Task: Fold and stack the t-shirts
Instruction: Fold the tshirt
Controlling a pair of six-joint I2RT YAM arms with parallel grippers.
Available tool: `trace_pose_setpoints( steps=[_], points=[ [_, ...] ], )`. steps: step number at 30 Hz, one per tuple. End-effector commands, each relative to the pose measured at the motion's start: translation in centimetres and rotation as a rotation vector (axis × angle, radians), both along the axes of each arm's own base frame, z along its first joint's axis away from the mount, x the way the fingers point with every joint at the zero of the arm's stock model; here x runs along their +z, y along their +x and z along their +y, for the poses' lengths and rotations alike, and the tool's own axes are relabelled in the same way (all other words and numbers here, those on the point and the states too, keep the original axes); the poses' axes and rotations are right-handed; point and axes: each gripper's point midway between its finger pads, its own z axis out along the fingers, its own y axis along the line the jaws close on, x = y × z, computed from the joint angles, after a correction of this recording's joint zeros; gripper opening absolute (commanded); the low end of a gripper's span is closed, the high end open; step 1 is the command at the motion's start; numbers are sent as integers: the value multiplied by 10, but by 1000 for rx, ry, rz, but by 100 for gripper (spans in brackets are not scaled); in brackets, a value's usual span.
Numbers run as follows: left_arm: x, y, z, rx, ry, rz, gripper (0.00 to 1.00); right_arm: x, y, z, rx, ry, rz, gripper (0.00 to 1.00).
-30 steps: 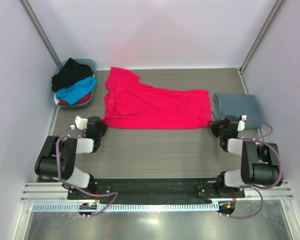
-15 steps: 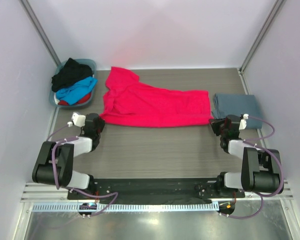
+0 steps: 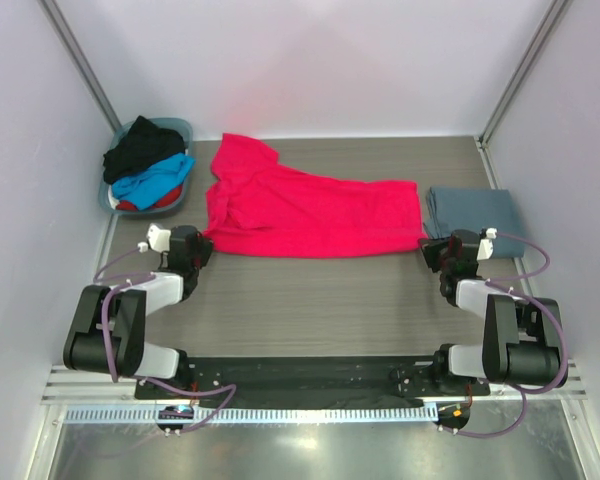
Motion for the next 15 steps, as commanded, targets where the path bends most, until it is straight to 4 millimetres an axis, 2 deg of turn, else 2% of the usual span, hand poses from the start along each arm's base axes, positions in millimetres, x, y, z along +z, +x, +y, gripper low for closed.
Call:
trace_pose_setpoints(
  steps=[1, 4, 7, 15],
  points=[
    [5, 6, -13, -47, -44, -22, 30, 8, 6, -5, -12, -29, -32, 1],
    [2, 0, -30, -80, -58, -22, 32, 7, 7, -4, -11, -28, -29, 1],
    [4, -5, -28, -54, -33, -32, 47, 7, 7, -4, -11, -28, -28, 1],
    [-5, -13, -22, -25, -20, -5, 43, 8, 7, -3, -8, -24, -31, 1]
  ],
)
